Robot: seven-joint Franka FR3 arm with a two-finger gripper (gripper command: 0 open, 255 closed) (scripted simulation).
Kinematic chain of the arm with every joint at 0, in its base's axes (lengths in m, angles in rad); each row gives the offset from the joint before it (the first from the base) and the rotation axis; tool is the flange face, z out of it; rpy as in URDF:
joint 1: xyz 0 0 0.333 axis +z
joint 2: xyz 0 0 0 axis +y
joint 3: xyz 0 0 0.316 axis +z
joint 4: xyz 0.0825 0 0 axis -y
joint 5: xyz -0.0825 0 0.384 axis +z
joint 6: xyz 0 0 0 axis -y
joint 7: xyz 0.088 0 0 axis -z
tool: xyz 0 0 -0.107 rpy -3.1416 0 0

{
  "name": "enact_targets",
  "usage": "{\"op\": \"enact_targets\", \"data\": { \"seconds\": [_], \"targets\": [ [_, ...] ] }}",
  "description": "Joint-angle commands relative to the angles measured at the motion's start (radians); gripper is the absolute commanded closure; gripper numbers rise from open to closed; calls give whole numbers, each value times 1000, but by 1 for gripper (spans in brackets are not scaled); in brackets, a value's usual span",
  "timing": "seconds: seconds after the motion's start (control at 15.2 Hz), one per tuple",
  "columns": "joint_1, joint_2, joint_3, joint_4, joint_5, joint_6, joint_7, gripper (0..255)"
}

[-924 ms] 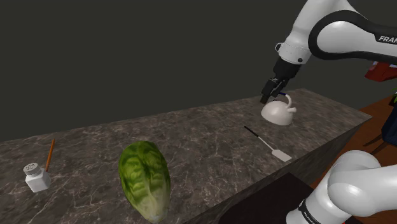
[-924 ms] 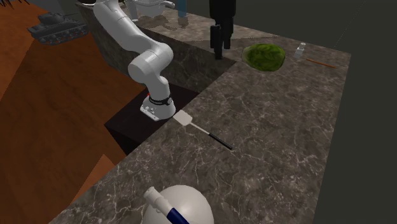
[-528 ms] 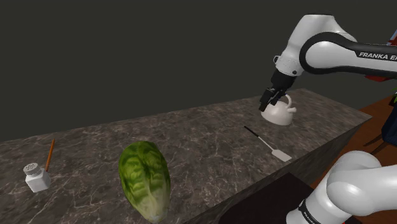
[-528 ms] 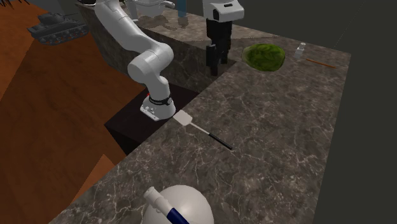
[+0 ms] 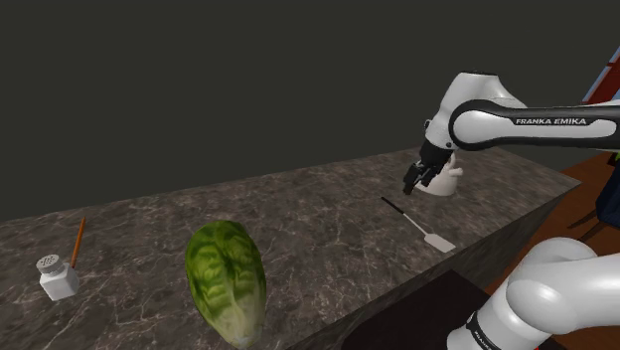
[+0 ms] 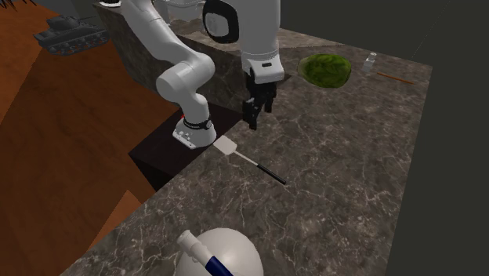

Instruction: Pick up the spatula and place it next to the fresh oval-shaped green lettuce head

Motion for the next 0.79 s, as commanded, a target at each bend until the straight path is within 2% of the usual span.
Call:
{"op": "enact_targets", "data": {
  "seconds": [0.0,0.4,0.73],
  "targets": [
    [-22,16,-26,-42,-14,53,-9,0],
    [-83,136,-106,-135,-53,242,-33,0],
    [-86,194,-121,-168,-59,331,-36,0]
  ]
}}
